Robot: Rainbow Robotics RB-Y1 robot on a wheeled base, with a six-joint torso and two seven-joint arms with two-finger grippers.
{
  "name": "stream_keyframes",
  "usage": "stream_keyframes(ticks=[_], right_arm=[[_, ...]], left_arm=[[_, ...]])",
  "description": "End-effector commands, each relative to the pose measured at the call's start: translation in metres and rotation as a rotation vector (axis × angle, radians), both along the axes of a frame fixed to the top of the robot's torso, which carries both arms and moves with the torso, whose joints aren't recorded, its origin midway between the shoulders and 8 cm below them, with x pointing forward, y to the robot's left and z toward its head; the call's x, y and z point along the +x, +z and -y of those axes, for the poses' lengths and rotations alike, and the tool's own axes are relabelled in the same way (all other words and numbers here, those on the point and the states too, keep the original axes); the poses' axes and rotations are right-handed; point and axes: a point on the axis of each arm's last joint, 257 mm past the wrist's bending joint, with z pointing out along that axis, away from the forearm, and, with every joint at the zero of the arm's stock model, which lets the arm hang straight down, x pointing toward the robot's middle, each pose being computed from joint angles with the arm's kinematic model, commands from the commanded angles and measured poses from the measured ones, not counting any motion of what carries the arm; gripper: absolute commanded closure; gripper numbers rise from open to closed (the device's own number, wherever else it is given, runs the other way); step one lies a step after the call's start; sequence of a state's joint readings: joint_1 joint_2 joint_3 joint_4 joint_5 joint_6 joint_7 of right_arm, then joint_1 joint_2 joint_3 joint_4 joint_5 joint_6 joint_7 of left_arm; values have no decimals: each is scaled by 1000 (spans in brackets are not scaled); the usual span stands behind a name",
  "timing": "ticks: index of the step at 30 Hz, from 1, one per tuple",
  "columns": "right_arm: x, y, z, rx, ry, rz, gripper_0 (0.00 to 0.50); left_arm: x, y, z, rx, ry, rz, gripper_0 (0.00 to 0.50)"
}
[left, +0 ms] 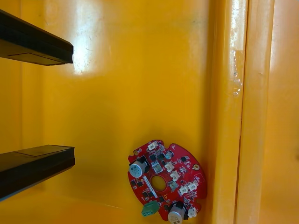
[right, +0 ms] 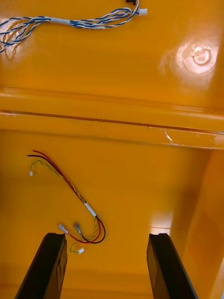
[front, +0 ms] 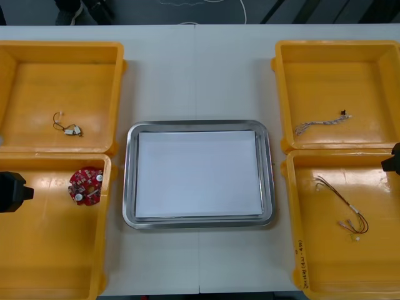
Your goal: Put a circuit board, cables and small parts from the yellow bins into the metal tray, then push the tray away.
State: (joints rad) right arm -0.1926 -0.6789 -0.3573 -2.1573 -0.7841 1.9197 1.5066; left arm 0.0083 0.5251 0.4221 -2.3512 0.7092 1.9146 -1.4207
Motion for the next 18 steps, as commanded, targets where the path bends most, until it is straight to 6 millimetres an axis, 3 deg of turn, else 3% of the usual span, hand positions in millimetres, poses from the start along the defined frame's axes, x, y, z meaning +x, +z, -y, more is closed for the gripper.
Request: stream_keyframes(ticks=[1, 18], right_arm=[[-2, 15, 17, -41, -46, 30, 0], [-2, 15, 17, -41, -46, 30, 0]], left_arm=[[-4, 13, -13, 26, 45, 20, 0], [-4, 13, -13, 26, 45, 20, 0]])
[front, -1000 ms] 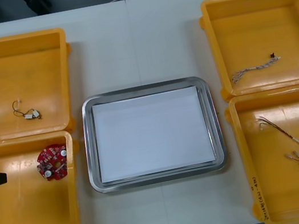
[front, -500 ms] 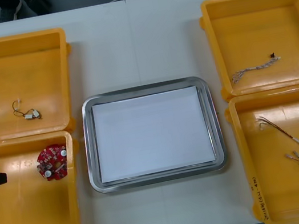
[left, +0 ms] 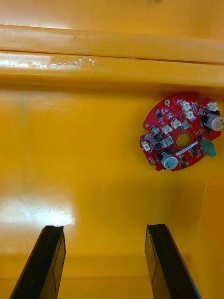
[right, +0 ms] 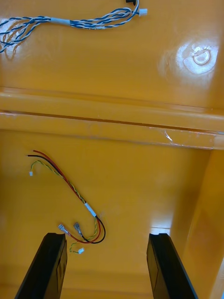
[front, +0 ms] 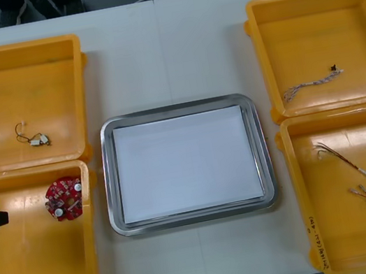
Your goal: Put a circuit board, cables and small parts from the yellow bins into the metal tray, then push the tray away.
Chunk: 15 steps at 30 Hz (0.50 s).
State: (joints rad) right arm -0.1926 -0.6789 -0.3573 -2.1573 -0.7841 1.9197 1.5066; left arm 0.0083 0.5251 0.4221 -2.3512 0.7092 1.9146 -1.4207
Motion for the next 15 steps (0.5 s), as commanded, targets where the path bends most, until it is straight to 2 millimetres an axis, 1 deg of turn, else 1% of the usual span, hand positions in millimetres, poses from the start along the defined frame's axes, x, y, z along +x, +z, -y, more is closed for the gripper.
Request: stream_keyframes(ticks=[1, 15], right_arm=[[-2, 15, 17, -41, -46, 30, 0], [-2, 15, 17, -41, -46, 30, 0]], left_arm=[[-4, 13, -13, 26, 45, 20, 0], [-4, 13, -13, 26, 45, 20, 0]])
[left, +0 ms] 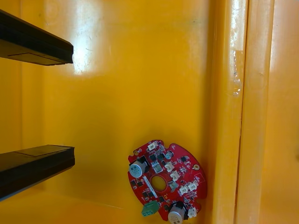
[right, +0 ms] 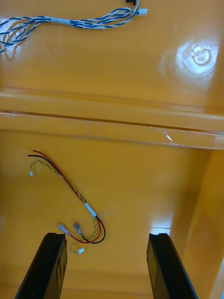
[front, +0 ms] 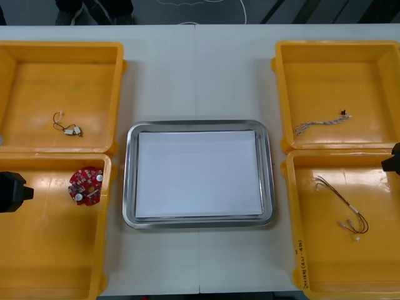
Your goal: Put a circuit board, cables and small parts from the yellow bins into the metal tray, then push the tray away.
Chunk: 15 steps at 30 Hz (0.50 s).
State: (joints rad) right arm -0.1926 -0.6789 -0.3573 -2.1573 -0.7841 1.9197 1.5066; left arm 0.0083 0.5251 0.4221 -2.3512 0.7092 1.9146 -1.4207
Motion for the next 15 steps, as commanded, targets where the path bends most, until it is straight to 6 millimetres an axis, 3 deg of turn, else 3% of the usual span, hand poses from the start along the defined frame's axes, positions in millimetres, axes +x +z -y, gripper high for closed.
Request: stream_keyframes(ticks=[1, 15], right_arm=[[-2, 15, 17, -41, -46, 30, 0], [-2, 15, 17, -41, -46, 30, 0]], left_arm=[[-4, 13, -13, 26, 45, 20, 0], [-4, 13, -13, 26, 45, 20, 0]])
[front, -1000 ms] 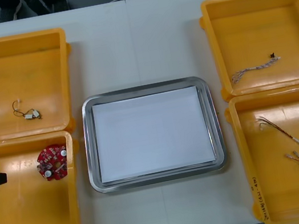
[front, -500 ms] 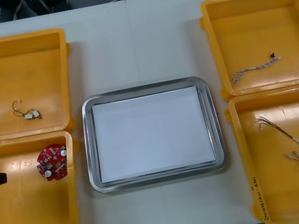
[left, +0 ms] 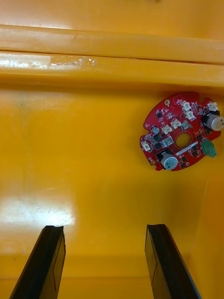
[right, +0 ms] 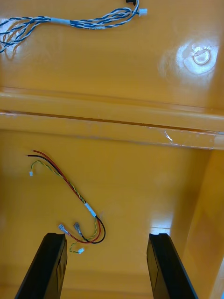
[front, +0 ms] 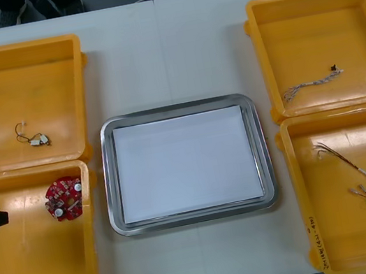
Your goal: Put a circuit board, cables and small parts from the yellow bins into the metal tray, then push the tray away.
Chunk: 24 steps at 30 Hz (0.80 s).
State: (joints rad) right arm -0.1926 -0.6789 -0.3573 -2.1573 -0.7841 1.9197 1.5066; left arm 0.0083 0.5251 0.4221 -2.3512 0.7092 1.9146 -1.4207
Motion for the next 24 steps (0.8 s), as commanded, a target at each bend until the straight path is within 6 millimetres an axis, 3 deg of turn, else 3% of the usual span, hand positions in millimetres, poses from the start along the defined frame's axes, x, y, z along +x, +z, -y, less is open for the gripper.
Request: stream_keyframes(ticks=[1, 24], right_arm=[[-2, 15, 17, -41, -46, 30, 0], [-2, 15, 17, -41, -46, 30, 0]], left_arm=[[-4, 13, -13, 26, 45, 20, 0], [-4, 13, -13, 26, 45, 20, 0]])
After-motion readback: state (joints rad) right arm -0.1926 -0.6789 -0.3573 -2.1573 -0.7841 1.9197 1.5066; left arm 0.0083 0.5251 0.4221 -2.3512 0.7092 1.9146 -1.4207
